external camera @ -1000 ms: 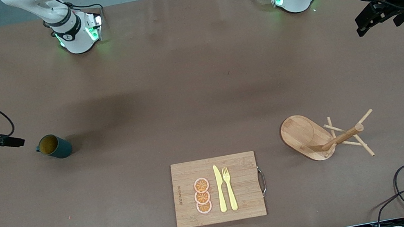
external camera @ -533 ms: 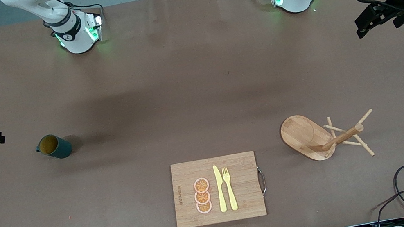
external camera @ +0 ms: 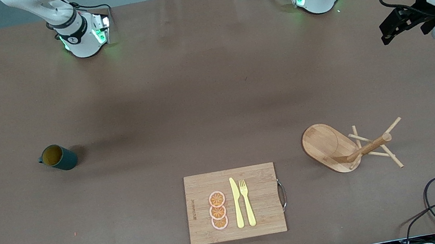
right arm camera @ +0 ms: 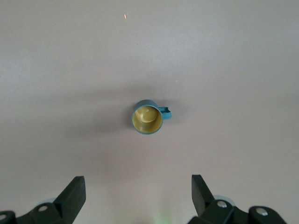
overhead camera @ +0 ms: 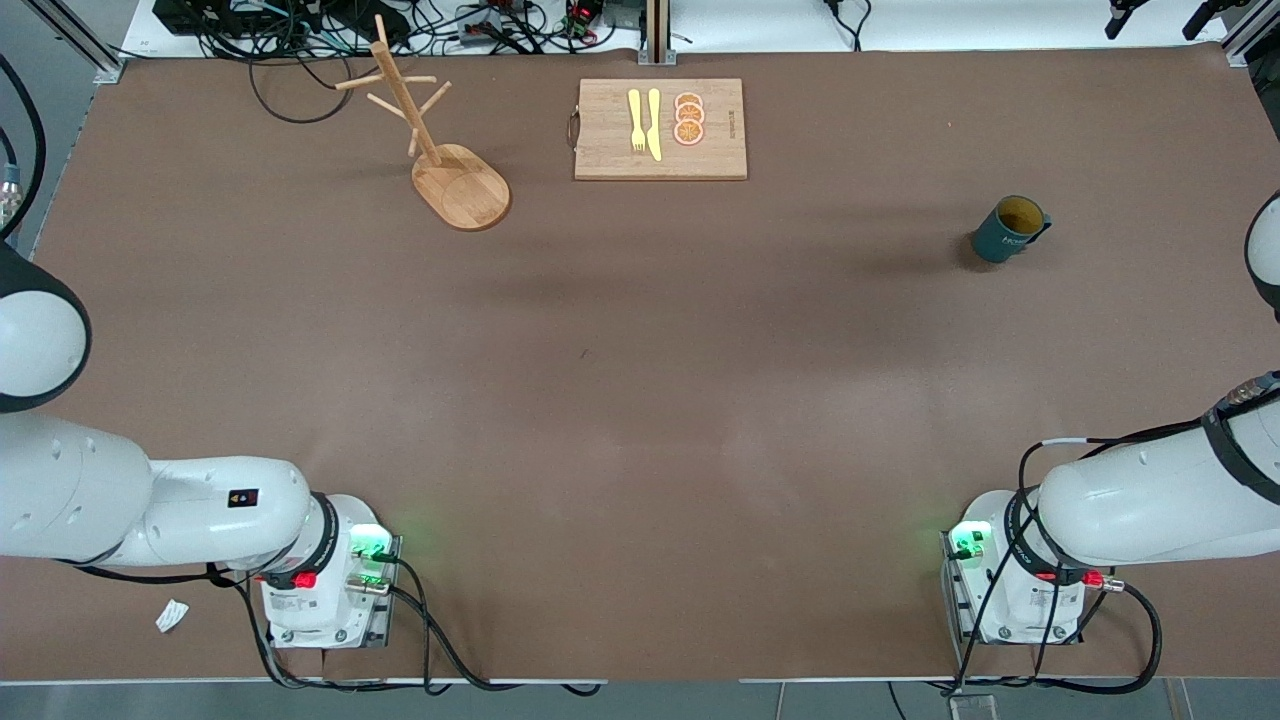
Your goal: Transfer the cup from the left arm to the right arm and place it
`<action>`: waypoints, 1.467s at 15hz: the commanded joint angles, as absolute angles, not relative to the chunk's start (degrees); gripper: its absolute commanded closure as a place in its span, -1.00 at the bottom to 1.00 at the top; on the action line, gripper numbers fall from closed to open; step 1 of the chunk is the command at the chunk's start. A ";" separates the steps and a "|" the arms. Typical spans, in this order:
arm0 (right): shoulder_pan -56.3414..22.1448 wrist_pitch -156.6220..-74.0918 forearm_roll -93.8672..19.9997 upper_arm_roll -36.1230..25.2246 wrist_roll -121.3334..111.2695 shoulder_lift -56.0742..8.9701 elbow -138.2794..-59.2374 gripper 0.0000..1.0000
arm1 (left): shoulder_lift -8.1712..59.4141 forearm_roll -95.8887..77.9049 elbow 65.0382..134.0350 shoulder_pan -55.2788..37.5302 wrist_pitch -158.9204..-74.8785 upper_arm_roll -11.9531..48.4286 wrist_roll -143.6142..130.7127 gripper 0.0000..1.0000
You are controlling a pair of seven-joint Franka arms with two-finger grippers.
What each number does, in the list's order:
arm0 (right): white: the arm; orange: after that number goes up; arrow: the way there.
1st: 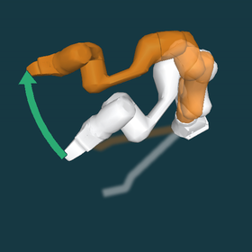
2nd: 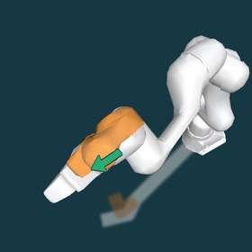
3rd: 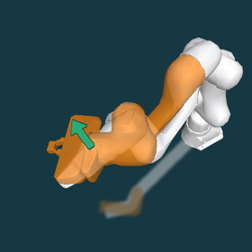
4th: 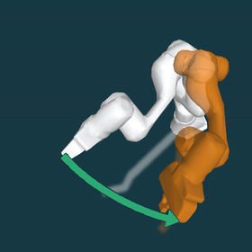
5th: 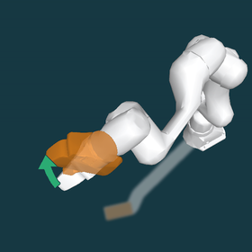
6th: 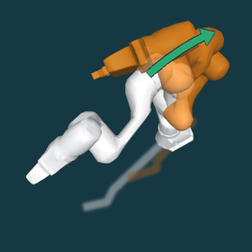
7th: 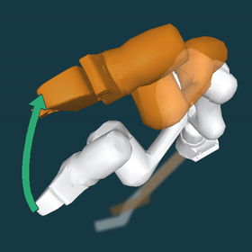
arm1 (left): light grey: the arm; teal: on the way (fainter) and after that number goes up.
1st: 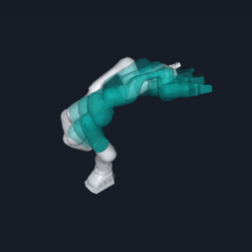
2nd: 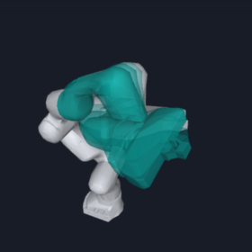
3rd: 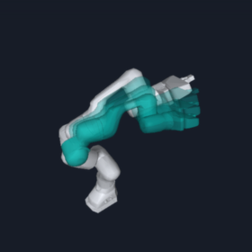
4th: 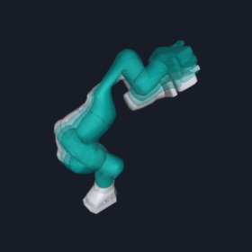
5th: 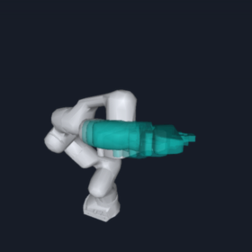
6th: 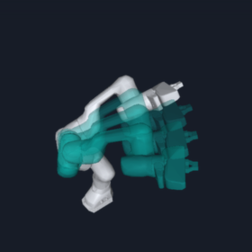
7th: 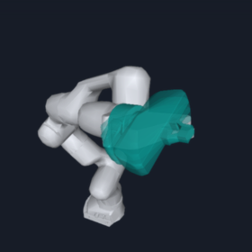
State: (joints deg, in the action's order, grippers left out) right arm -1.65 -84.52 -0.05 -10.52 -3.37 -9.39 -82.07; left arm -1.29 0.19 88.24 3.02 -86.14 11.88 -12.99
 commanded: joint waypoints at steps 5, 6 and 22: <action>-0.88 -83.67 -1.05 -10.46 -3.61 -10.63 -79.28 -1.00 | -1.93 -0.26 88.15 3.60 -86.31 11.78 -11.78 -1.00; -0.97 -83.85 -1.40 -10.55 -3.60 -10.55 -79.19 -1.00 | -1.93 -0.26 88.15 3.60 -86.31 11.69 -11.78 -1.00; 2.02 -81.47 2.02 -3.69 3.16 -0.54 -86.83 -1.00 | -2.11 -0.35 85.96 3.69 -85.17 11.16 -11.87 -1.00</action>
